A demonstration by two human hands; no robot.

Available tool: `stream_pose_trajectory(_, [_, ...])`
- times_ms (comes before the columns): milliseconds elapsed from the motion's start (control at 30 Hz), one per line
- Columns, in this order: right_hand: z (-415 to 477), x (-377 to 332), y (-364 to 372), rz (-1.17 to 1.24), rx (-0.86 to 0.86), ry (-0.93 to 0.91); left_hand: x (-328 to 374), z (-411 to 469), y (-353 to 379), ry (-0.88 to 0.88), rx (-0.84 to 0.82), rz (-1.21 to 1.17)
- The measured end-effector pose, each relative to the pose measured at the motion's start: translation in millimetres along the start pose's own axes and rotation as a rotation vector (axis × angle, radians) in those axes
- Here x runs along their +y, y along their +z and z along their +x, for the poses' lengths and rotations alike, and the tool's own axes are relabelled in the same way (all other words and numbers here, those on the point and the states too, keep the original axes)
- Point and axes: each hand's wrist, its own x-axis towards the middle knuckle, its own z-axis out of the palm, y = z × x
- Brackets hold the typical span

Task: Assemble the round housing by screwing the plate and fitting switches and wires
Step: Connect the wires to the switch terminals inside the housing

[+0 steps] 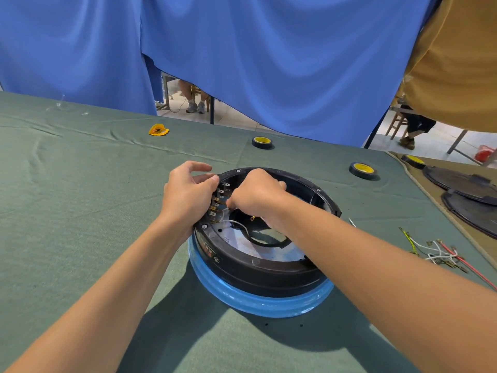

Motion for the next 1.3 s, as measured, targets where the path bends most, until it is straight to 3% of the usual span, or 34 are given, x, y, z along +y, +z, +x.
stream_pose_trajectory(167, [-23,8,-12,-0.200,0.081,-0.344,1,-2,-1,0.066,0.057,0.179])
stream_pose_trajectory(333, [-35,10,-19,-0.208,-0.039,-0.547,13,-7,-13,0.144,0.108,0.377])
stream_pose_trajectory(533, [-37,11,-11,-0.278,-0.067,-0.607,8,-26,-32,0.067,-0.025,0.361])
stream_pose_trajectory(700, [-34,11,-5,-0.317,-0.038,-0.630,1,-47,-31,0.214,0.134,0.517])
stream_pose_trajectory(867, [-33,10,-12,-0.299,-0.096,-0.647,-8,-46,-31,0.116,0.149,0.300])
stream_pose_trajectory(1300, [-24,11,-19,-0.283,-0.159,-0.739,-15,-48,-26,0.131,0.156,0.260])
